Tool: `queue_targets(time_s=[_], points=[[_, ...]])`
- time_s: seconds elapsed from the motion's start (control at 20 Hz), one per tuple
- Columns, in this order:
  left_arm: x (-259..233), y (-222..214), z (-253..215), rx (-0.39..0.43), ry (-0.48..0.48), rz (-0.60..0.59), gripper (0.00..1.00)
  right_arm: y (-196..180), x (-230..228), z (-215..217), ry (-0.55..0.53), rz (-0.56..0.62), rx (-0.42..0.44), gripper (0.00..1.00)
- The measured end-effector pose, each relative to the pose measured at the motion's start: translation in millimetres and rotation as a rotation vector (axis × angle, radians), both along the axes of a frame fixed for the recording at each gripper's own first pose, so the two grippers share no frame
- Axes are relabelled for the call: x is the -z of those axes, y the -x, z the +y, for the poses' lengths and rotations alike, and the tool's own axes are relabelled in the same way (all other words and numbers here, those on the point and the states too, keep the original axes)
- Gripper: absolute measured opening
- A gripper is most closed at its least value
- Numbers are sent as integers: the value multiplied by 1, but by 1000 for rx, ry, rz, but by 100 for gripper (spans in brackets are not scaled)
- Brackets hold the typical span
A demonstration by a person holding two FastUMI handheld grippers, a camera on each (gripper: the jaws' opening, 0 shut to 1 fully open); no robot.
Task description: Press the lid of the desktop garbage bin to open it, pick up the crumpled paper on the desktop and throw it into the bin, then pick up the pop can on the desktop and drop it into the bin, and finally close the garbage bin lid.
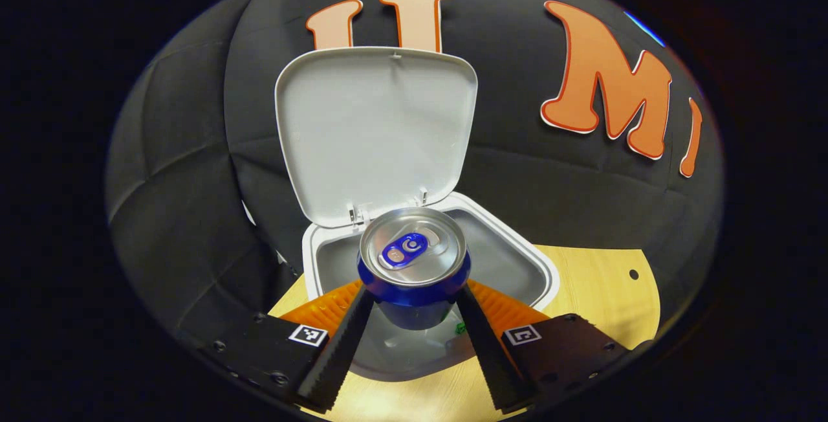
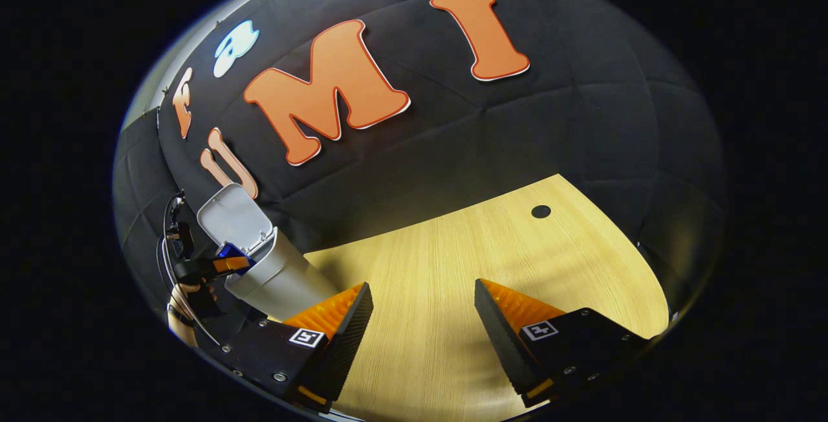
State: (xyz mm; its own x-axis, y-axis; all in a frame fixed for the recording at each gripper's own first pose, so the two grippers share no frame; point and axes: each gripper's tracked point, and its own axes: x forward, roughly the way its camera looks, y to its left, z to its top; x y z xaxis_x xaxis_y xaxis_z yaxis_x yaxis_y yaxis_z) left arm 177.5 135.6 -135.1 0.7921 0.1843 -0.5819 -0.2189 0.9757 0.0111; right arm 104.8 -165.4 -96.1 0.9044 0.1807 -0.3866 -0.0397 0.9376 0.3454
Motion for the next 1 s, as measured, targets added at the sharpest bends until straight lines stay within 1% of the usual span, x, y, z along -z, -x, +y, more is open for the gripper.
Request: queue_targets(time_s=[0.1, 0.3, 0.4, 0.45, 0.55, 0.65, 0.7, 0.8, 0.9, 1.0], points=[[2, 2, 1, -8, -1, 7, 84, 0, 1, 5, -6, 7, -7, 95], [-11, 7, 3, 1, -9, -28, 86, -2, 3, 13, -13, 14, -23, 95], [-13, 9, 1, 6, -2, -33, 89, -3, 4, 17, -17, 17, -31, 95], [-14, 13, 0, 5, 0, -31, 94, -4, 3, 18, -18, 16, -33, 95], [-24, 17, -1, 0, 1, -55, 95, -3, 4, 20, -20, 16, -40, 95], [-50, 21, -1, 4, -18, -123, 94, -3, 4, 21, -19, 17, -46, 95], [-72, 21, 1, 6, -47, -182, 94, -3, 3, 22, -21, 17, -48, 95], [-123, 13, 6, 7, -96, -315, 92, -4, 2, 24, -31, 15, -52, 95], [-176, 5, 13, -10, -134, -452, 92, -5, -1, 27, -46, 7, -55, 95], [-222, -6, 26, -32, -200, -534, 92, -5, -3, 31, -56, -1, -62, 95]])
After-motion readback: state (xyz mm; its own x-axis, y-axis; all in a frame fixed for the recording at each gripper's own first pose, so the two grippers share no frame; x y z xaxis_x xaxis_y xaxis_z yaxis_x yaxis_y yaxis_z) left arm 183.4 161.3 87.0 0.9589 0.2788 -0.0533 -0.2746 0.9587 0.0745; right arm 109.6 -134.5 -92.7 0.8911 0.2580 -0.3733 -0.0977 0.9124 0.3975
